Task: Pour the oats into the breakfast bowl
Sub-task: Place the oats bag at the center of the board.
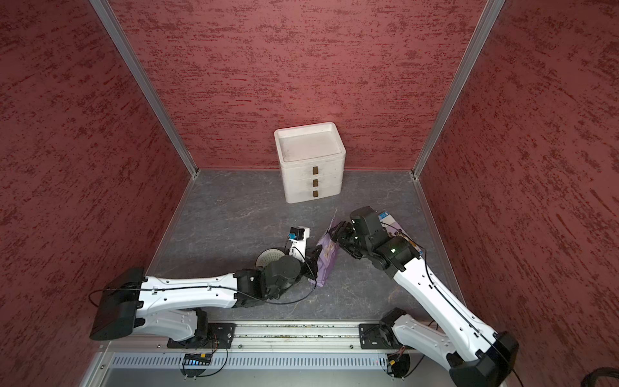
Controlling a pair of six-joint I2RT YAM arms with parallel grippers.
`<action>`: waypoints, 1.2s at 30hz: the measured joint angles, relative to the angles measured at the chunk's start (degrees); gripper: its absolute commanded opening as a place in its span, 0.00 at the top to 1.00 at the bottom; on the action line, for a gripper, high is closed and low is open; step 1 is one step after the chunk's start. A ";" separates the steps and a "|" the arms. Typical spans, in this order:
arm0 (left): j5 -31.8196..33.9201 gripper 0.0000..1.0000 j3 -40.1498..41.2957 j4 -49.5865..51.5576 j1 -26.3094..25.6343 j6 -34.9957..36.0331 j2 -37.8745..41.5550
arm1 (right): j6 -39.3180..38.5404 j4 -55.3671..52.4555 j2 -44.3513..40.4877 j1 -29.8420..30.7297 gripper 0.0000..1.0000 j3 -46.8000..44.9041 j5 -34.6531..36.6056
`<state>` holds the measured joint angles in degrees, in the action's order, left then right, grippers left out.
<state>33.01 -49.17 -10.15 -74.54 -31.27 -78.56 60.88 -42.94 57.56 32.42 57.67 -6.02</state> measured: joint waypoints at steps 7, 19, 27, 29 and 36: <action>-0.11 1.00 0.00 -0.02 -0.07 0.00 -0.09 | -0.11 0.24 0.28 0.00 0.42 1.97 -0.22; -0.11 1.00 0.00 0.04 -0.07 -0.44 -0.09 | -0.26 0.26 0.85 0.00 0.45 1.79 -0.46; -0.09 1.00 0.00 0.11 -0.11 -0.76 -0.09 | -0.24 0.28 -1.33 0.00 0.45 0.96 -0.24; -0.09 1.00 0.00 0.11 -0.11 -1.05 -0.09 | -0.26 0.33 -2.10 0.00 0.45 0.81 -0.20; -0.09 1.00 0.00 0.15 -0.15 -1.36 -0.09 | -0.22 1.29 -1.33 0.00 0.47 -0.13 -0.39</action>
<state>32.93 -49.17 -10.00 -74.70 -32.62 -78.65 60.66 -41.65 56.23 32.42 57.54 -6.42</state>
